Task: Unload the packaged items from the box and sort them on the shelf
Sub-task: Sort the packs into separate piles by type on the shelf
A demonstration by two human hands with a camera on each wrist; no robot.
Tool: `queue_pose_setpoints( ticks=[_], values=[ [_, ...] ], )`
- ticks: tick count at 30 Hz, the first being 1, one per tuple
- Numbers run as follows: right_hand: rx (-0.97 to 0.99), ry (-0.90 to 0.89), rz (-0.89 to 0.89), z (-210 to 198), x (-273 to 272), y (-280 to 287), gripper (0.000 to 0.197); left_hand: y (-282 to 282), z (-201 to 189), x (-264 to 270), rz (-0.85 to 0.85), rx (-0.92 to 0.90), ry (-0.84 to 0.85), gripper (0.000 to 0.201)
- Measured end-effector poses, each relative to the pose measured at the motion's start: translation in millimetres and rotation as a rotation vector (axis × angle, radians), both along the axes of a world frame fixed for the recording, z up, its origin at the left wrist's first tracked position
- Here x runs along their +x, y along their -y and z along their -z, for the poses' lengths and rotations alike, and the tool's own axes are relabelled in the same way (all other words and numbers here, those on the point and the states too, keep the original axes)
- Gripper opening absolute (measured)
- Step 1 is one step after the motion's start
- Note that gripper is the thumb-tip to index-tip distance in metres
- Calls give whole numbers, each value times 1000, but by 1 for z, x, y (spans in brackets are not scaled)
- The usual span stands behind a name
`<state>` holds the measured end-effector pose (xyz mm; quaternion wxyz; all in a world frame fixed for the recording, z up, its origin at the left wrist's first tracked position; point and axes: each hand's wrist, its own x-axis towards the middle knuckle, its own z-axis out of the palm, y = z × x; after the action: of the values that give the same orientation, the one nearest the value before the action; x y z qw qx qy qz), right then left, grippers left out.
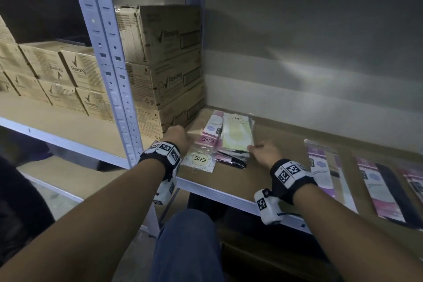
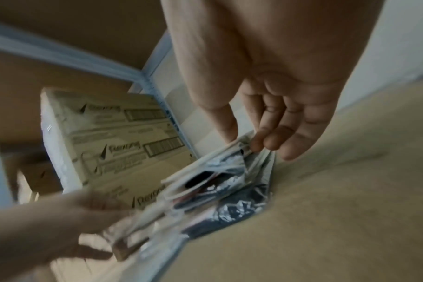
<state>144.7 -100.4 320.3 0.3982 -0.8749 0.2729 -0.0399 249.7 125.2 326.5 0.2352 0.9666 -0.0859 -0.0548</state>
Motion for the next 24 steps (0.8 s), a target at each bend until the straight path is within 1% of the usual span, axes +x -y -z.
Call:
queue_pose_setpoints(
  ticks=[4, 8, 11, 13, 16, 19, 22, 24],
  values=[
    [92, -8, 18, -3, 0, 9, 29, 0, -6, 1, -57, -28, -43, 38],
    [249, 13, 65, -7, -3, 16, 28, -2, -15, 2, -90, -88, -47, 33],
    [467, 64, 129, -11, -7, 18, 24, -3, -22, 0, -124, -196, -71, 27],
    [648, 123, 168, -12, -11, 20, 29, -4, -28, 0, -150, -291, -85, 23],
    [862, 220, 202, -19, -20, 23, 31, -3, -34, 0, -177, -399, -82, 23],
    [935, 286, 188, -26, -30, 26, 29, 0, -38, -5, -212, -495, -46, 25],
    [931, 354, 187, -30, -40, 33, 23, 10, -43, -9, -229, -616, -29, 22],
    [928, 411, 214, -32, -47, 41, 29, 16, -44, -9, -230, -724, -74, 16]
  ],
)
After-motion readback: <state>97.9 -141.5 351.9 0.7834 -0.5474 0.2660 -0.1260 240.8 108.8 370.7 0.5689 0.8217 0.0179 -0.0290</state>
